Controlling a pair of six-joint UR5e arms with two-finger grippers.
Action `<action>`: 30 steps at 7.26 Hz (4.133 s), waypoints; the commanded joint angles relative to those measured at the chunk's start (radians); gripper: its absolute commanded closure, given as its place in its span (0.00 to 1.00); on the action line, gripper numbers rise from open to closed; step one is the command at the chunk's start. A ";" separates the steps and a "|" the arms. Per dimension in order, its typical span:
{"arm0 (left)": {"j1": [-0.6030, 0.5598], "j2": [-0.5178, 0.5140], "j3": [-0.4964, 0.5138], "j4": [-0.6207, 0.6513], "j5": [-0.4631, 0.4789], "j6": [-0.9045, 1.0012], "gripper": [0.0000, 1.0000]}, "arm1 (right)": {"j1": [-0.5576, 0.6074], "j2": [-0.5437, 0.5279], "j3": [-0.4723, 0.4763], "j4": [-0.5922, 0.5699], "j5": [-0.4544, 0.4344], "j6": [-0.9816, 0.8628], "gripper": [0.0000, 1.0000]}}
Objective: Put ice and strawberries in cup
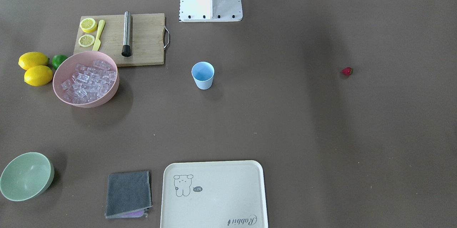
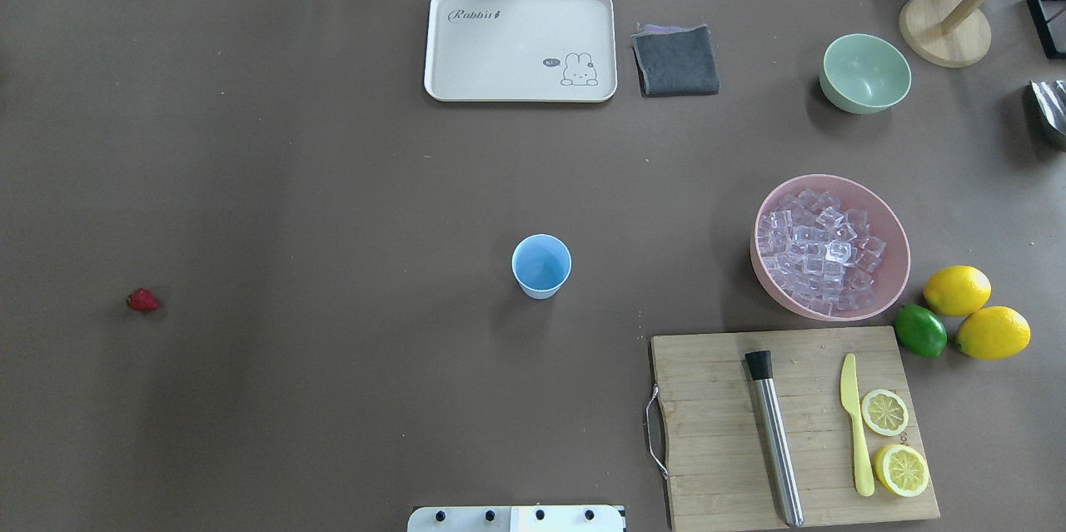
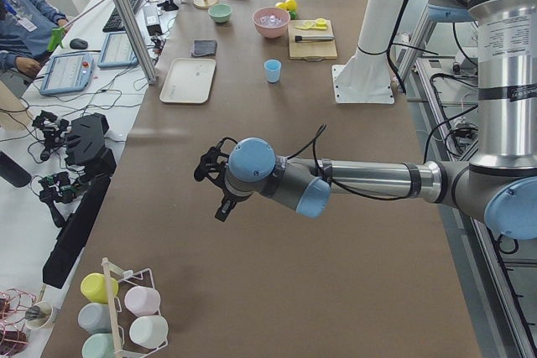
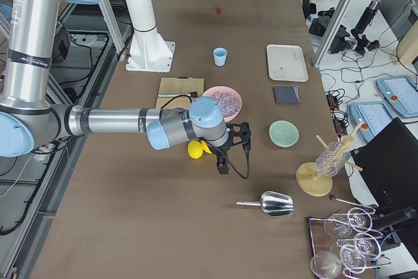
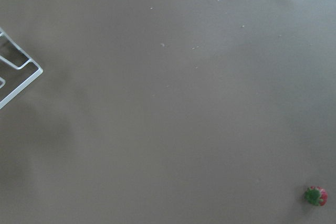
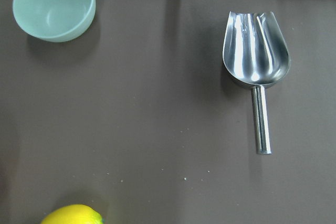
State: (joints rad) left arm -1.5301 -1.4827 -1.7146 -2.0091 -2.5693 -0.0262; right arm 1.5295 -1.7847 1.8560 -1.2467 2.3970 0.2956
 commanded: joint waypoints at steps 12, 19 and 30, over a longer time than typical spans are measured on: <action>0.096 -0.019 0.049 -0.059 0.026 -0.277 0.02 | -0.748 0.243 0.098 -0.097 -0.381 0.721 0.16; 0.100 -0.007 0.049 -0.083 0.017 -0.277 0.02 | -0.756 0.418 0.121 -0.316 -0.389 0.717 1.00; 0.119 -0.007 0.075 -0.085 0.014 -0.276 0.02 | -1.062 1.004 -0.164 -0.349 -0.665 1.067 1.00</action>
State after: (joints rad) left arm -1.4113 -1.4895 -1.6406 -2.0939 -2.5551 -0.3022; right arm 0.4707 -0.7761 1.7074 -1.6162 1.7366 1.3628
